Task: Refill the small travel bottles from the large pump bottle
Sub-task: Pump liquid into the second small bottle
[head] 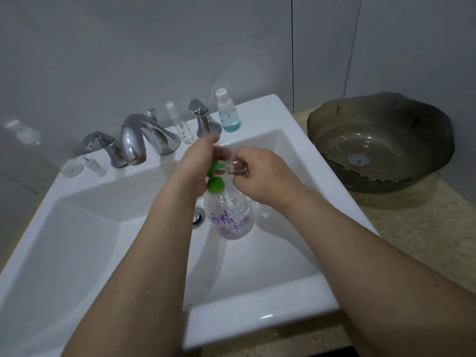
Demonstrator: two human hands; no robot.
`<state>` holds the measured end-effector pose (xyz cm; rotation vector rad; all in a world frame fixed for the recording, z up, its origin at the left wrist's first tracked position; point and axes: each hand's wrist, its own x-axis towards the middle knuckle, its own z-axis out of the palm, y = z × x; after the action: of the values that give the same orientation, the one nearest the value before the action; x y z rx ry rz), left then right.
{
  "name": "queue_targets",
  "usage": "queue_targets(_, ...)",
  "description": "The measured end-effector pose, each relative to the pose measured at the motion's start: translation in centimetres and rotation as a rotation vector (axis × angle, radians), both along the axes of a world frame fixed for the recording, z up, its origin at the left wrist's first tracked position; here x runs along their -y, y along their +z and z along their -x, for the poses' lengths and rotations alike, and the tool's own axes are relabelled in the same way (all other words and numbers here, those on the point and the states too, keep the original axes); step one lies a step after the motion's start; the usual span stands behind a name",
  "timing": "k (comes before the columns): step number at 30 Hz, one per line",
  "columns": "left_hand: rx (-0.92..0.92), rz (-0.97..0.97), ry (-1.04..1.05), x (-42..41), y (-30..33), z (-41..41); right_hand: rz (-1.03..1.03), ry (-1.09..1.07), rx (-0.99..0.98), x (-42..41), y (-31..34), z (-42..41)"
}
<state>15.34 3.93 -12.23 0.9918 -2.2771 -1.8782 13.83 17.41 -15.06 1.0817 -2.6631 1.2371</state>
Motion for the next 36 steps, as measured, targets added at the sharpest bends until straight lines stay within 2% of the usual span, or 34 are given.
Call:
queue_targets(6,-0.040,0.033,-0.029,0.4,-0.3,0.4,-0.008,-0.022,-0.005,0.1,-0.3,0.2)
queue_targets(11,0.020,0.090,0.008,0.1,-0.8,0.2,0.001,-0.015,0.025,0.0,-0.1,-0.1)
queue_targets(18,0.075,0.181,0.003,-0.1,-1.5,0.0,-0.151,-0.039,0.097,0.3,-0.9,0.4)
queue_targets(24,-0.026,0.045,0.088,-0.1,-1.4,0.1,-0.064,-0.024,0.059,0.4,-0.8,0.3)
queue_targets(30,-0.215,-0.050,0.157,-0.1,-0.2,-0.1,0.014,-0.011,0.004,0.3,-0.5,0.1)
queue_targets(33,-0.188,-0.009,0.167,-0.3,-0.5,-0.1,0.000,-0.010,-0.006,0.2,-0.5,0.2)
queue_targets(36,-0.065,0.098,0.133,-0.6,-0.7,-0.3,-0.017,-0.011,-0.002,0.1,-0.3,0.3)
